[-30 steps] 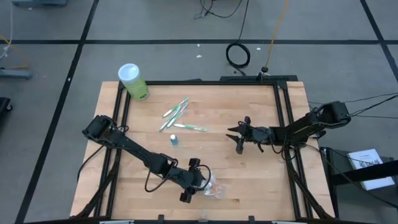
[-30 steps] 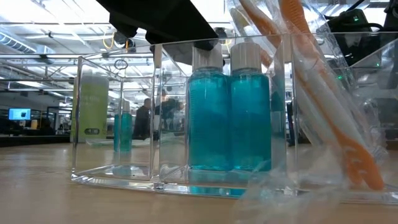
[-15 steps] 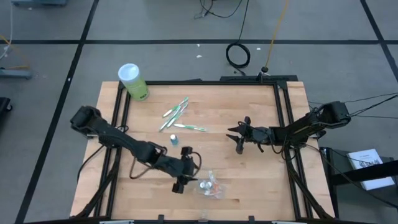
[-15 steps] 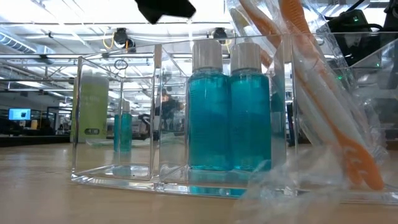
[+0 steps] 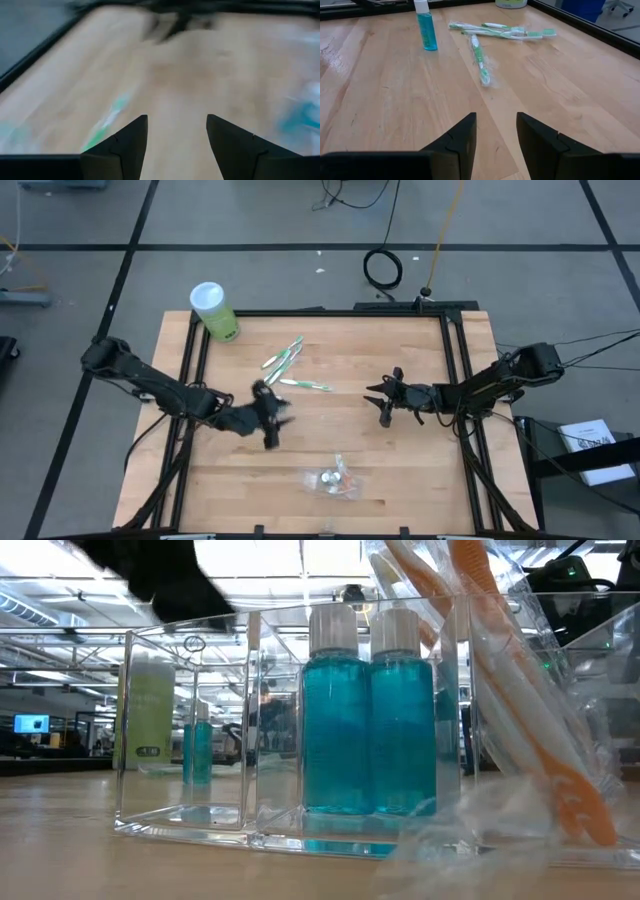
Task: Pick & Place toothbrushing station
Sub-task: Put the mouthwash bottle into the transparent organizer
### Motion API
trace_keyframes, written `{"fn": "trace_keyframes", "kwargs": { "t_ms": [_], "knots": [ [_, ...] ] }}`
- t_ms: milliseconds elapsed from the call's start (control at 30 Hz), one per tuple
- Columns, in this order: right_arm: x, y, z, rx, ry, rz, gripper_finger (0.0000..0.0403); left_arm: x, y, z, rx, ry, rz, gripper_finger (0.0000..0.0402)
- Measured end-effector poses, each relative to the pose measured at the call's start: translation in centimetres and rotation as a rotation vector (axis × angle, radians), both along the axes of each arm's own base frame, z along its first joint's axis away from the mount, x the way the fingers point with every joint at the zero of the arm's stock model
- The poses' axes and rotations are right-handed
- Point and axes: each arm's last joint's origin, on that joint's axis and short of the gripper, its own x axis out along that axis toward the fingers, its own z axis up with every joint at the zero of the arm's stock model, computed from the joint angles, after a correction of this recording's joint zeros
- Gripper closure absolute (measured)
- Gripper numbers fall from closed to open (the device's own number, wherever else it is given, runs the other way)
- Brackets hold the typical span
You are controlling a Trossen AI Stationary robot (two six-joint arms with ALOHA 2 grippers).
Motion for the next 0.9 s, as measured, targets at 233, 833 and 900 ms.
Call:
{"fn": "trace_keyframes", "kwargs": {
  "t_ms": [233,833,900],
  "knots": [
    [0.0,-0.1,0.0,-0.001,0.001,-0.005,0.0273,-1.5,3.3,-3.0,-0.159,0.001,0.350,0.0190],
    [0.0,-0.1,0.0,0.004,0.002,-0.010,0.0273,-1.2,4.5,-5.1,-0.172,0.178,0.348,0.0190],
    [0.0,-0.1,0.0,0.004,0.001,-0.010,0.0273,-1.4,4.5,-5.3,-0.175,0.200,0.363,0.0190]
  ]
}}
